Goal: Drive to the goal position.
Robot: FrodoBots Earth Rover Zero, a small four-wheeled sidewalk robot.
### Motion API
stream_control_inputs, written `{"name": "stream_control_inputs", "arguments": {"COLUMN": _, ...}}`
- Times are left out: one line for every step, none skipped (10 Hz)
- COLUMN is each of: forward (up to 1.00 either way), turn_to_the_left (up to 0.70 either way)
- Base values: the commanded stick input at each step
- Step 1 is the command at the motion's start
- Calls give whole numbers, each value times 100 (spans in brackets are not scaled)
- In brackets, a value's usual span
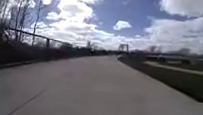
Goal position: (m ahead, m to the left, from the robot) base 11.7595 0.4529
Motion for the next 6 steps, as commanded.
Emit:
{"name": "stream_control_inputs", "arguments": {"forward": 100, "turn_to_the_left": -16}}
{"name": "stream_control_inputs", "arguments": {"forward": 100, "turn_to_the_left": -3}}
{"name": "stream_control_inputs", "arguments": {"forward": 100, "turn_to_the_left": 0}}
{"name": "stream_control_inputs", "arguments": {"forward": 100, "turn_to_the_left": 0}}
{"name": "stream_control_inputs", "arguments": {"forward": 100, "turn_to_the_left": 0}}
{"name": "stream_control_inputs", "arguments": {"forward": 100, "turn_to_the_left": 0}}
